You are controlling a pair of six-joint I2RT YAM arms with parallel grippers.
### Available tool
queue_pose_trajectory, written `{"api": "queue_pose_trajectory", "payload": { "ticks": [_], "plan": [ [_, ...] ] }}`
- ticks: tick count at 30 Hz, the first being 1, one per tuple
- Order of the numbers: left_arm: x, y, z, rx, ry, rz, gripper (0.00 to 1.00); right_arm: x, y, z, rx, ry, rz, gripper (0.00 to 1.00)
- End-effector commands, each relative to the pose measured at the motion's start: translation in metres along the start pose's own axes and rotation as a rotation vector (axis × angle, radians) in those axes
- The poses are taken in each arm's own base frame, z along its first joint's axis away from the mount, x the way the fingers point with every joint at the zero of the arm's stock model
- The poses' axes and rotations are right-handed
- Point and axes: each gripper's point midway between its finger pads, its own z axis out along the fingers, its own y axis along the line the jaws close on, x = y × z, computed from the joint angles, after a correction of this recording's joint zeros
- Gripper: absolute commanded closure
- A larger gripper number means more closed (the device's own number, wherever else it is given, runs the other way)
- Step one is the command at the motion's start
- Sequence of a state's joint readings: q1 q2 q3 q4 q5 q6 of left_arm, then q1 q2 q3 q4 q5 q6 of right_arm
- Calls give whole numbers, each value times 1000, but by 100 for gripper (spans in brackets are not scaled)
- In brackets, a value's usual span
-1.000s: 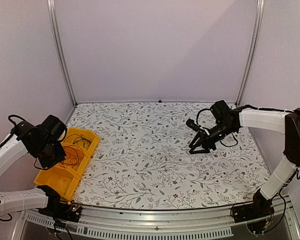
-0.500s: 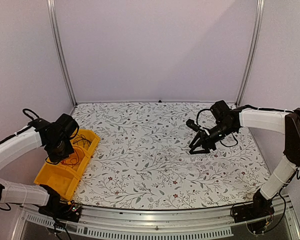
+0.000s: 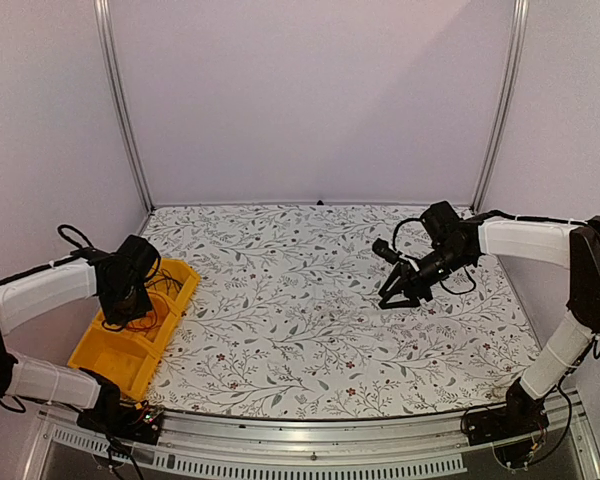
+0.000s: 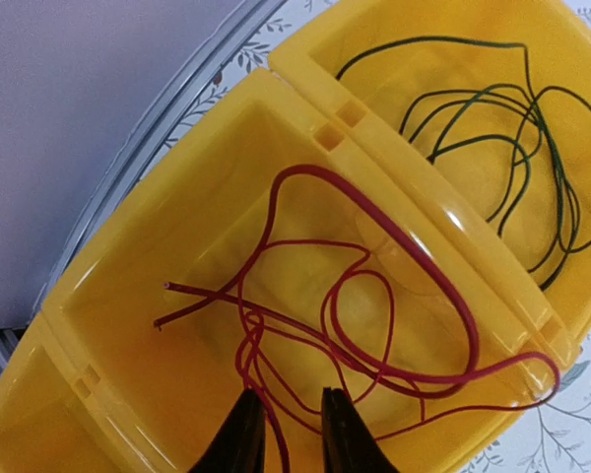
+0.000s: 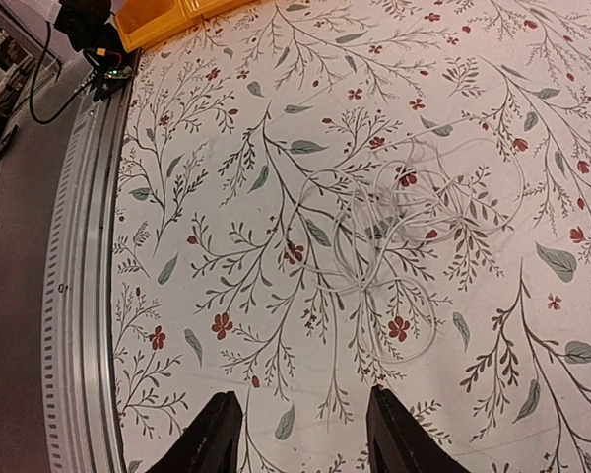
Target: Untangle the cables
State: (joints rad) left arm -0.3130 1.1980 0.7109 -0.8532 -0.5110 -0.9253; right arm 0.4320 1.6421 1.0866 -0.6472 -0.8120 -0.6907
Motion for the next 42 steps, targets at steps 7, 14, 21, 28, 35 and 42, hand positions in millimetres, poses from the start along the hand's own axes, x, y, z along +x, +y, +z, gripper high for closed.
{"api": "queue_pose_trajectory", "payload": {
  "ticks": [7,14,21,28,35,42],
  "plan": [
    [-64,-11,-74,101,-128,-60,60,-12,-74,-65,288,-38,106,53],
    [-86,-90,-118,390,-248,66,58,2,-86,-63,303,-27,179,52],
    [-34,-229,-156,725,-334,522,59,-13,-56,-11,140,16,130,49],
    [48,-302,-148,884,-326,764,54,-21,-41,47,-57,76,155,47],
    [61,-314,-152,950,-348,698,36,-11,-46,79,-136,127,221,49],
    [75,-330,-138,932,-290,745,34,-3,-41,87,-193,136,245,61]
  ]
}}
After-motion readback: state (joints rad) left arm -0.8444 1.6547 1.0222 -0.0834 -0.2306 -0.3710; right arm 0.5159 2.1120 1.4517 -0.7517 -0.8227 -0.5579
